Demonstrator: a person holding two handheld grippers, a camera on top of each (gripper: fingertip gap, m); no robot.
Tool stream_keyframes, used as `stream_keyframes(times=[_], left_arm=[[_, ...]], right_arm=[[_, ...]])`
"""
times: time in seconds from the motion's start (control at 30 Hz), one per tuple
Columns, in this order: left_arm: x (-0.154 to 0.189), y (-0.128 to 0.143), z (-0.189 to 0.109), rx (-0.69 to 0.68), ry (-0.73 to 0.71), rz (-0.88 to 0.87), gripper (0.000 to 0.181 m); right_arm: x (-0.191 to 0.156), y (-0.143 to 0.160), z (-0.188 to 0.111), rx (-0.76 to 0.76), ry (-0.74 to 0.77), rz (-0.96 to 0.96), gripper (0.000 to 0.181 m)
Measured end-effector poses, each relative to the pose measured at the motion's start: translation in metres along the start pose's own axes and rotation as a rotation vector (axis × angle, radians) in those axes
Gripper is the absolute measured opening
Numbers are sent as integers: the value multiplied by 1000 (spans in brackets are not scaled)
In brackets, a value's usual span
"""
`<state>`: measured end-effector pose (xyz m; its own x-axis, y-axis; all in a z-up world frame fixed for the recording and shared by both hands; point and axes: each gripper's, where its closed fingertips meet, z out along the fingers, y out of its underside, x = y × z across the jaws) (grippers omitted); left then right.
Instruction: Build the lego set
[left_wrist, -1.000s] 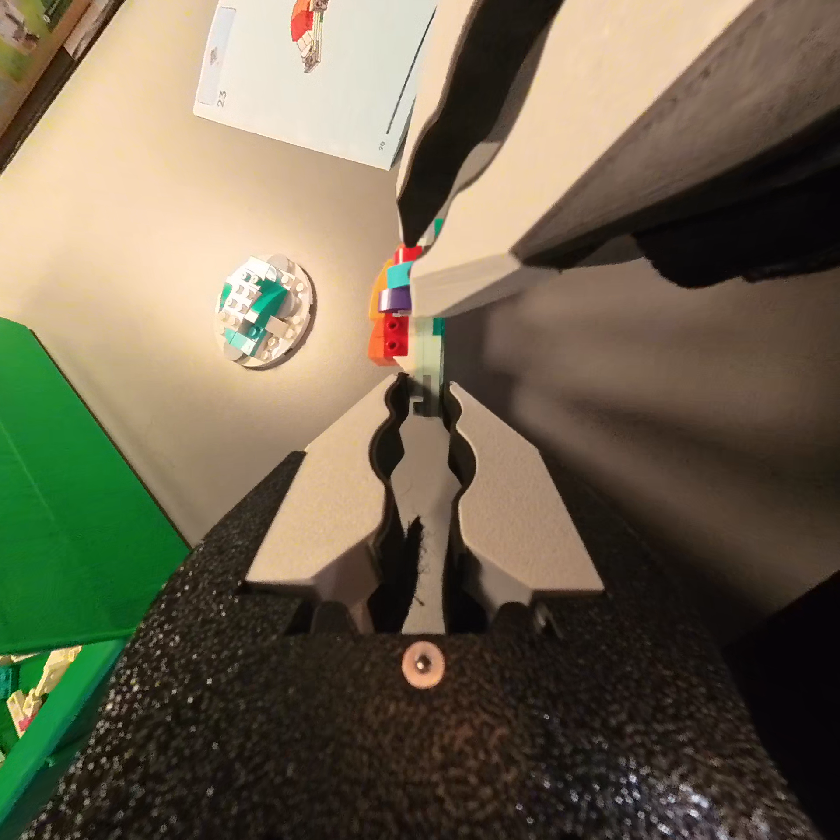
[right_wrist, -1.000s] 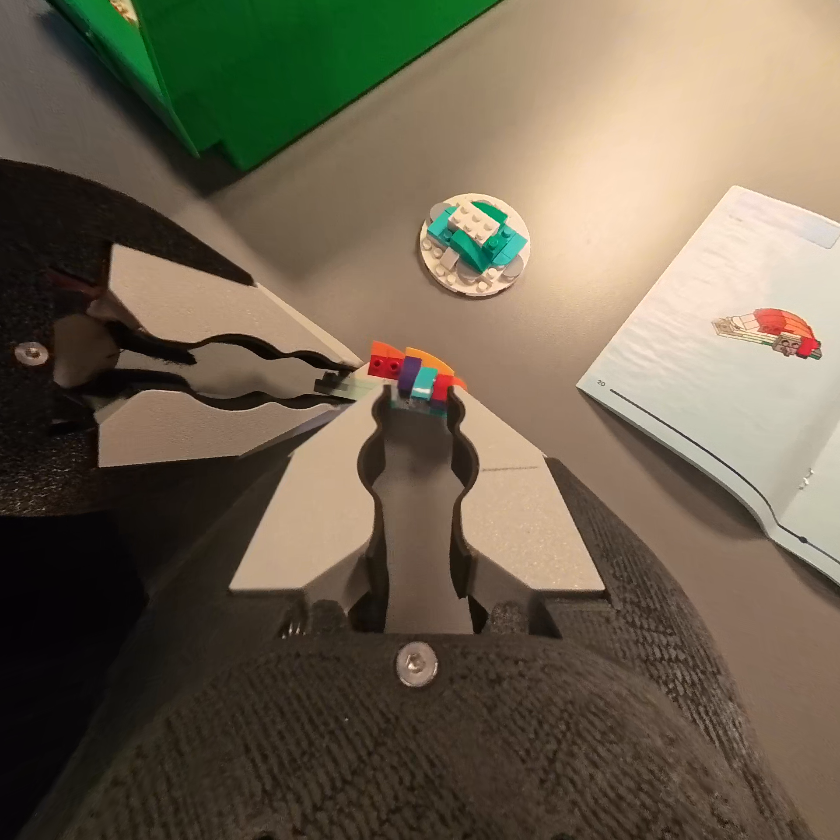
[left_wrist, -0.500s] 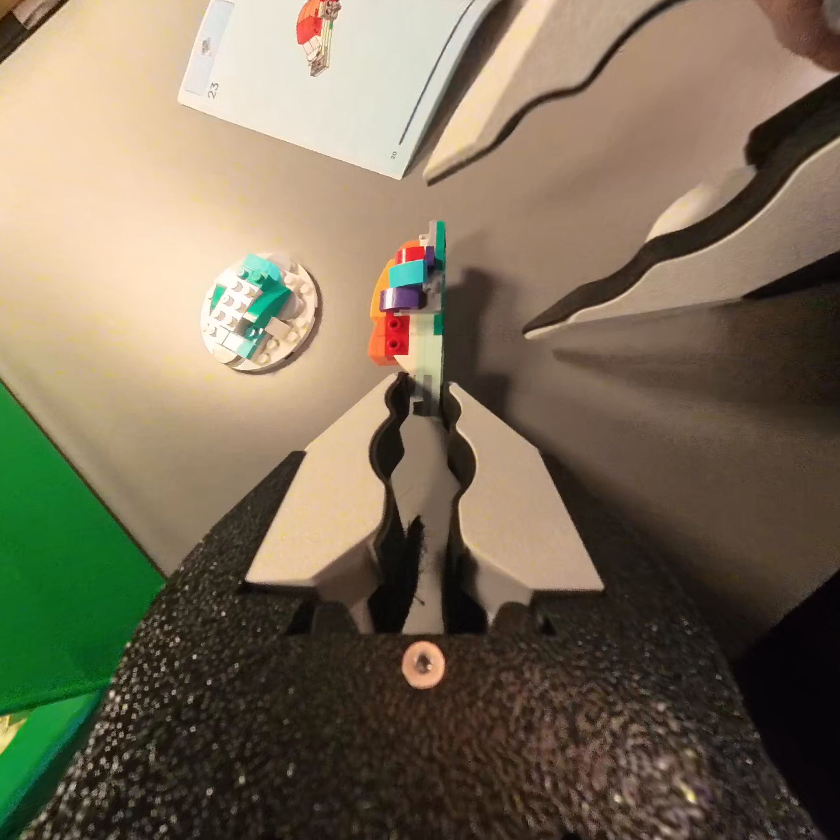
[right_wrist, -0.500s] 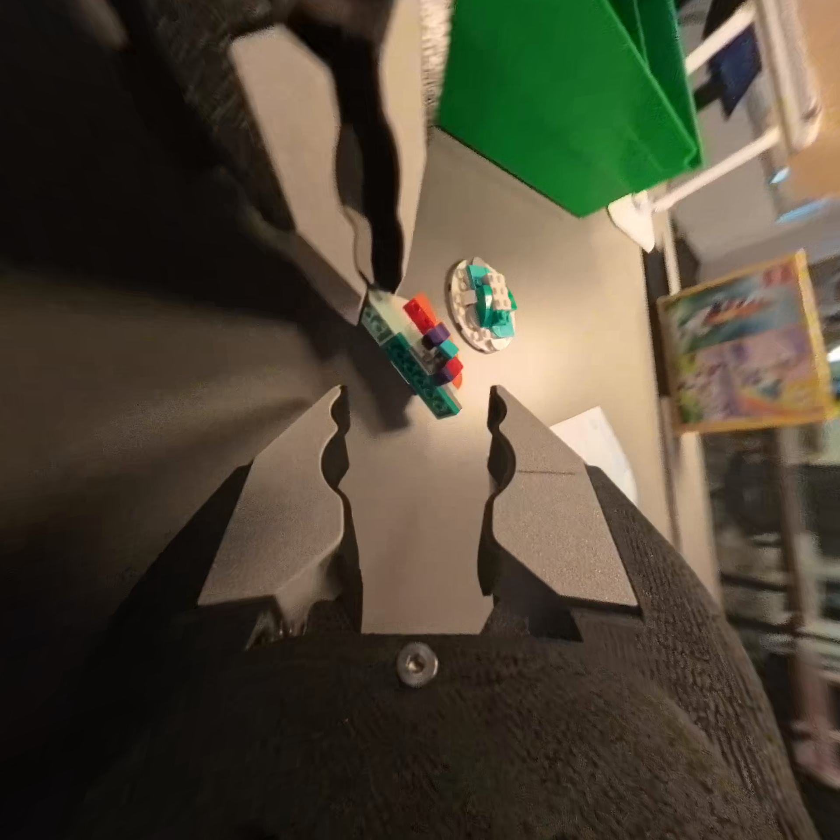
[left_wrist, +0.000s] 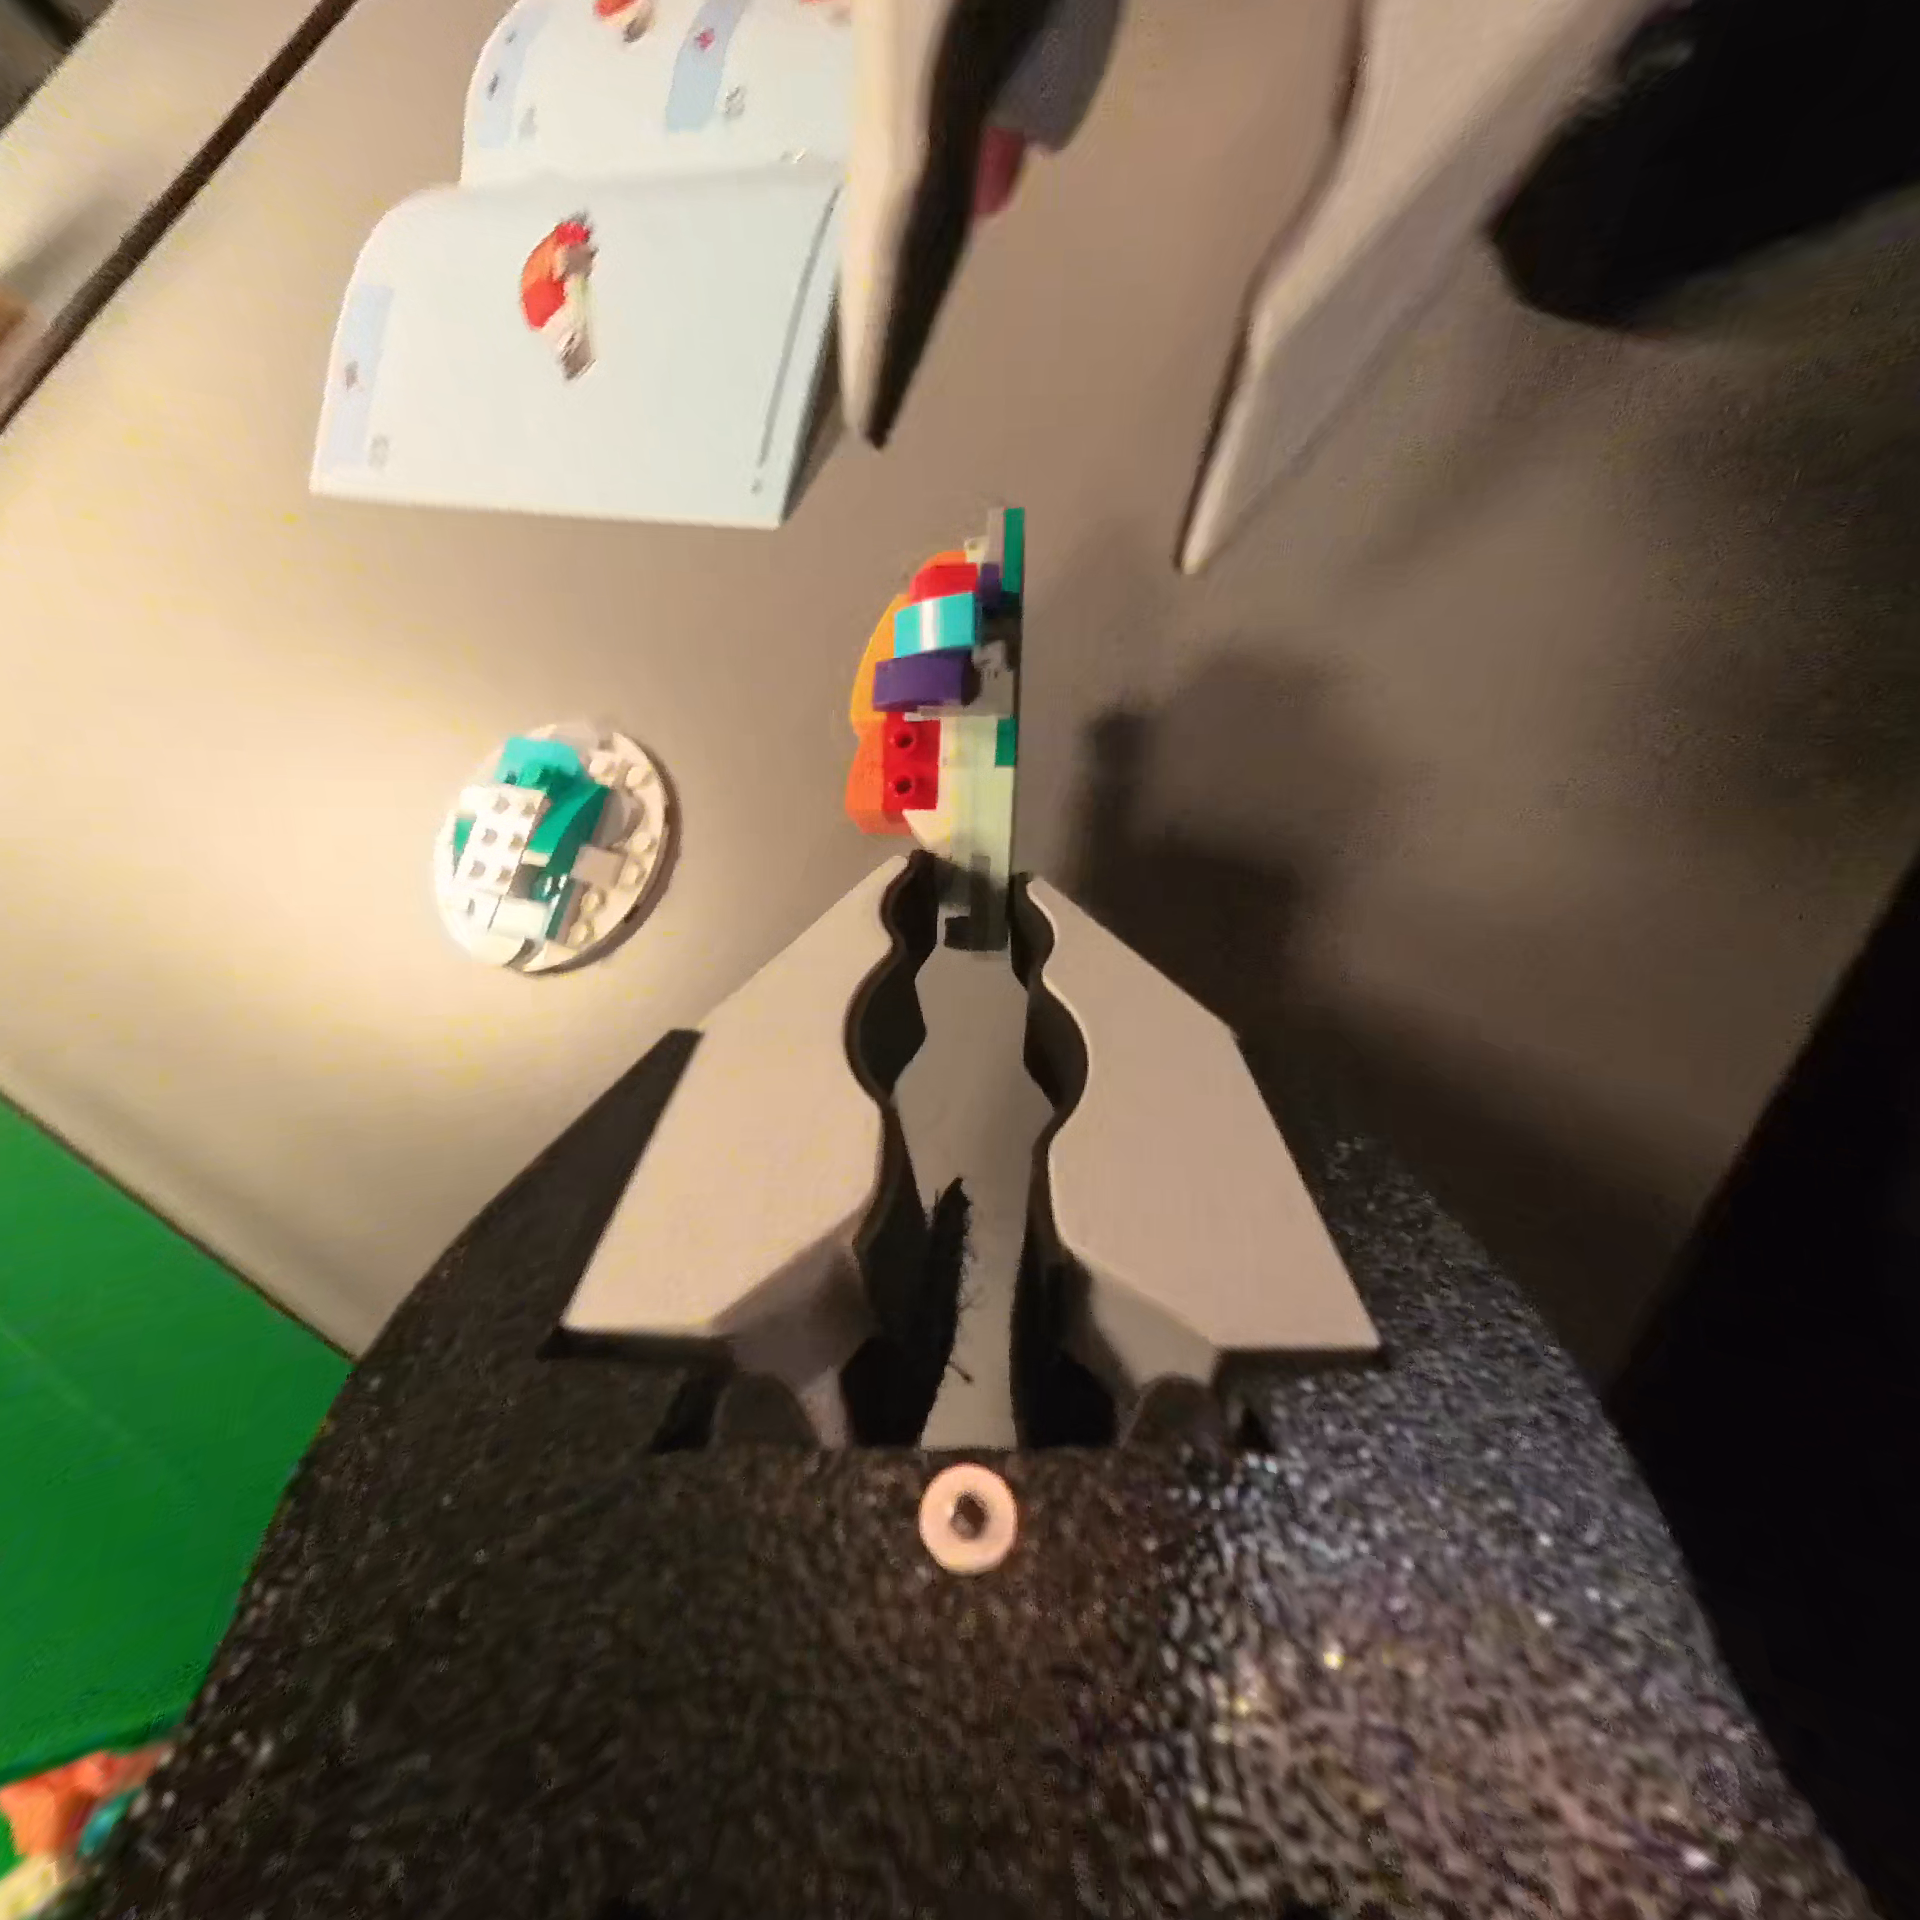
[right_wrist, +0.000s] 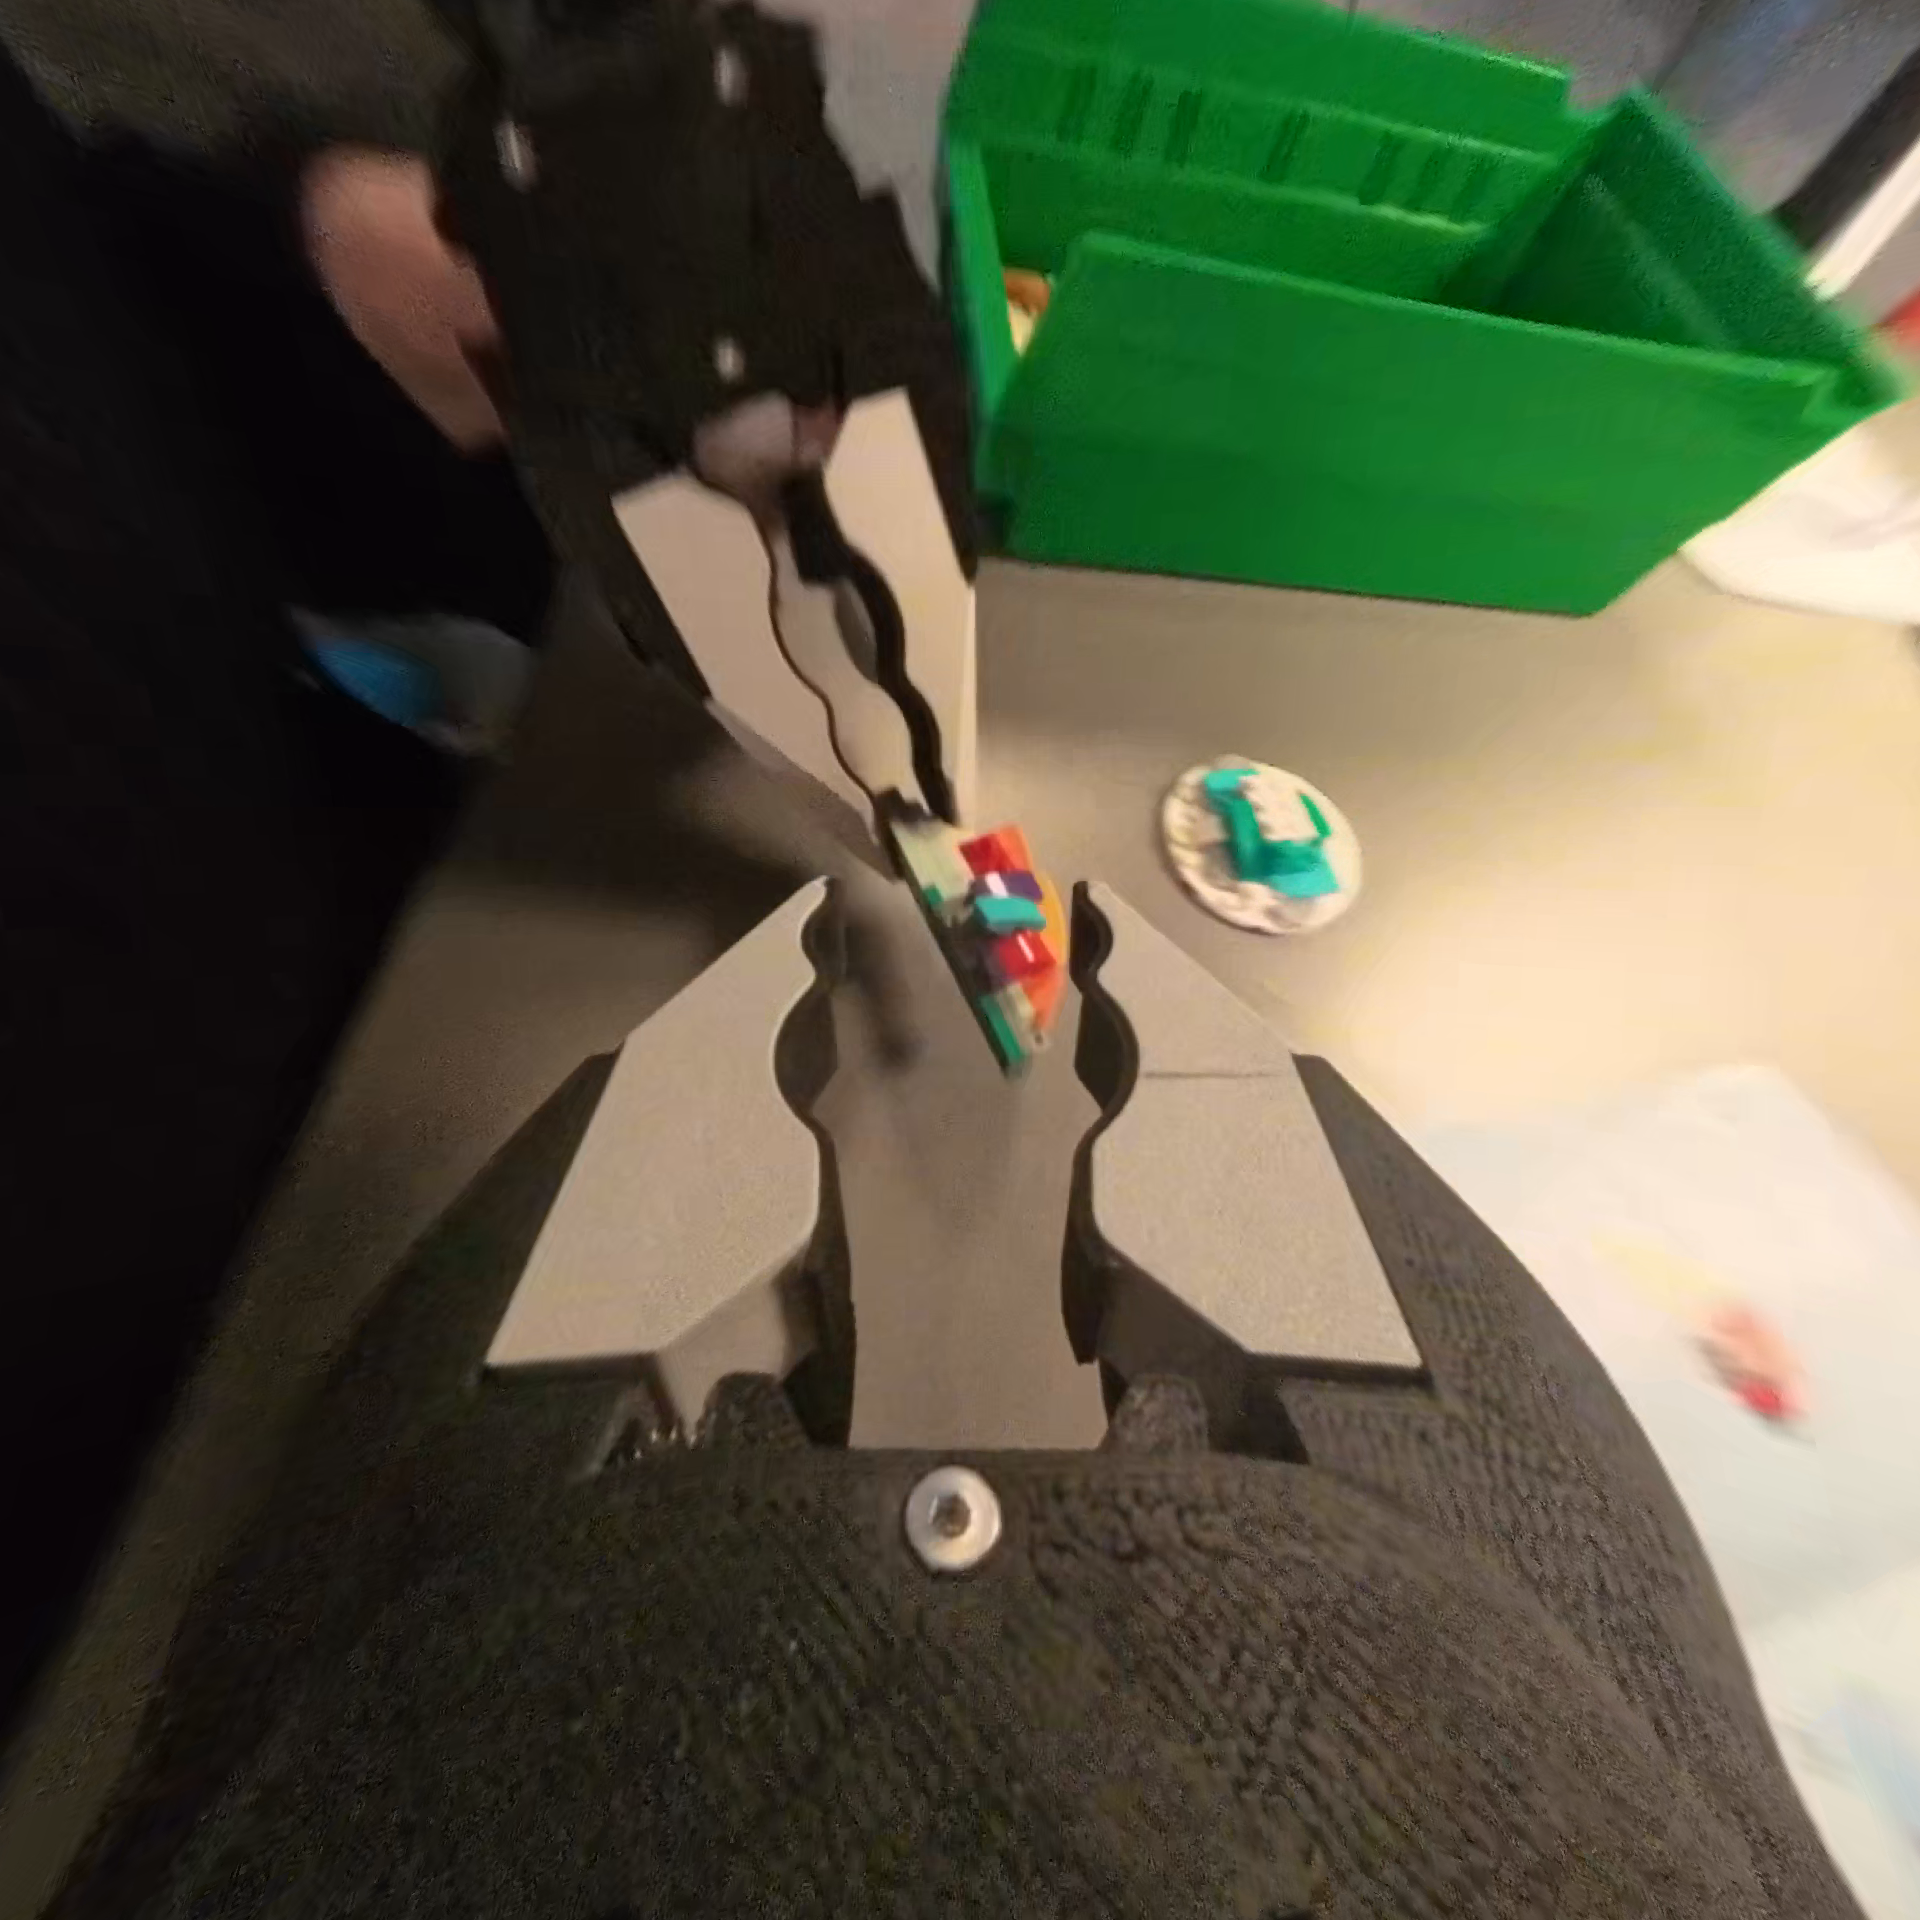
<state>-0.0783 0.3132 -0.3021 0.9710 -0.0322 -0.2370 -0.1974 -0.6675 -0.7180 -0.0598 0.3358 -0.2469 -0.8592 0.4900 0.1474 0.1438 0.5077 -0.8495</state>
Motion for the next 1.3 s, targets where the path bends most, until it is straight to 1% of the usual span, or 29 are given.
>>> stream_keyframes(times=[0.03, 0.1, 0.17, 0.23, 0.43, 0.6, 0.97, 1.07, 1.3], left_arm=[[4, -3, -3, 12, 20, 40, 11], [12, -7, -10, 29, 57, 108, 11], [20, -10, -16, 43, 95, 160, 11], [24, -11, -20, 41, 103, 191, 11], [35, -15, -25, 50, 142, 205, 11], [44, -17, -24, 51, 184, 203, 11], [44, -18, -24, 47, 187, 188, 11], [45, -18, -25, 48, 190, 184, 11], [48, -18, -25, 46, 216, 183, 11]], right_arm=[[-3, -7, -5, 45, -58, 91, 42], [-9, -17, -13, 95, -154, 214, 41], [-15, -18, -15, 80, -202, 294, 38], [-20, -13, -13, 36, -221, 328, 35], [-33, -3, -9, -56, -248, 342, 32], [-39, -2, -8, -63, -275, 390, 25], [-44, 6, -9, -100, -287, 419, 21], [-43, 6, -8, -105, -279, 406, 15], [-43, 8, -9, -109, -270, 346, 15]])
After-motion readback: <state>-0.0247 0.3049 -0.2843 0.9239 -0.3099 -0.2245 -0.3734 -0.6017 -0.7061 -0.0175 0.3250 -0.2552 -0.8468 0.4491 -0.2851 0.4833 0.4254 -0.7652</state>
